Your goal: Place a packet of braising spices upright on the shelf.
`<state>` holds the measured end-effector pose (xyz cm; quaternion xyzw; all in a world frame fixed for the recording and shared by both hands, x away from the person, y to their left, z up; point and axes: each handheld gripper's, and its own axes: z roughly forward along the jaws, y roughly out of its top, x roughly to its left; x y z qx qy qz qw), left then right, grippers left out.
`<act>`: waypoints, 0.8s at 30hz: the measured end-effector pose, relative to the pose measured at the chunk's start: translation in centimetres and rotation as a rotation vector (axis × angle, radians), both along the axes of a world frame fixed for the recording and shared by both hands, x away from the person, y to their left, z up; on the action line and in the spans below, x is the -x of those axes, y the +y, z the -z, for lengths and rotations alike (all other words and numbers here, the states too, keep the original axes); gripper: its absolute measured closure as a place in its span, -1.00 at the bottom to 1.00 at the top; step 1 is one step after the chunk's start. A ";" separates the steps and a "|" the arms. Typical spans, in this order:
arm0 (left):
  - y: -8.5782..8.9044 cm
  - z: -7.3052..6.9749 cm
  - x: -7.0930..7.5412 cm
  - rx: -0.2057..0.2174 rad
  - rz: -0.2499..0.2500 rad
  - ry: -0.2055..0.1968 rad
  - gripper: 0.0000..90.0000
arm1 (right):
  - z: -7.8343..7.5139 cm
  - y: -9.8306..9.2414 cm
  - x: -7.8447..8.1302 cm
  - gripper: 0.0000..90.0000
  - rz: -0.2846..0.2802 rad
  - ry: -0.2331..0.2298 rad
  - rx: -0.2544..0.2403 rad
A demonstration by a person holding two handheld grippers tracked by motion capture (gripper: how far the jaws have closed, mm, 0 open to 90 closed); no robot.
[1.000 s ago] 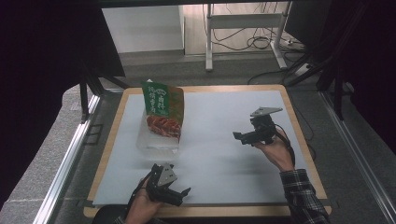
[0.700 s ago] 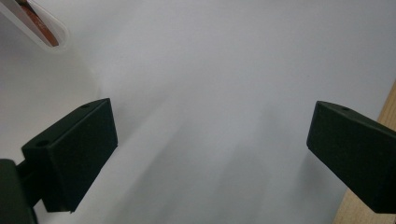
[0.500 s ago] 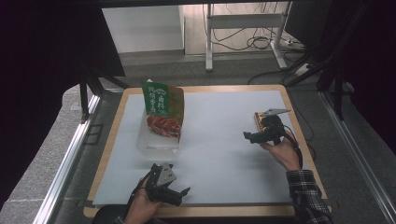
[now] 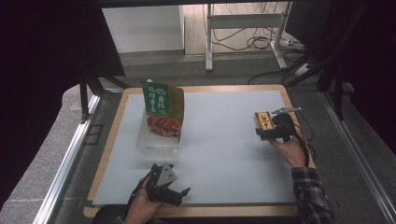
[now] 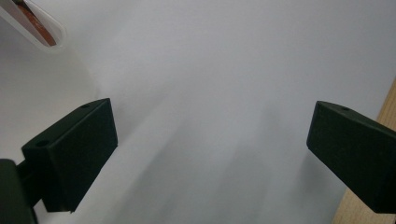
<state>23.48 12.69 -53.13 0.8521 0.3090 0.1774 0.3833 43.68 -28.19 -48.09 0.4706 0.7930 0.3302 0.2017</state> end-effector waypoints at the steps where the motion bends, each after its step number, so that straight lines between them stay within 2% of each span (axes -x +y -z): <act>1: 0.0 0.0 0.0 0.000 0.000 0.000 -0.97 | 0.1 0.0 -0.1 -0.82 0.003 -0.002 0.004; 4: 0.0 0.0 0.0 0.000 -0.001 -0.001 -0.97 | 0.4 0.1 -0.7 -0.80 0.018 -0.008 0.013; 11: 0.1 0.0 -0.1 -0.002 -0.003 -0.001 -0.97 | 1.1 0.2 -2.6 -0.79 0.055 0.017 0.023; 15: 0.1 0.0 -0.1 -0.001 -0.004 0.000 -0.97 | 1.4 0.2 -3.8 -0.88 0.061 0.043 0.015; 24: 0.2 0.0 -0.1 0.001 -0.006 0.002 -0.97 | 2.3 0.7 -6.7 -0.82 0.124 0.064 0.069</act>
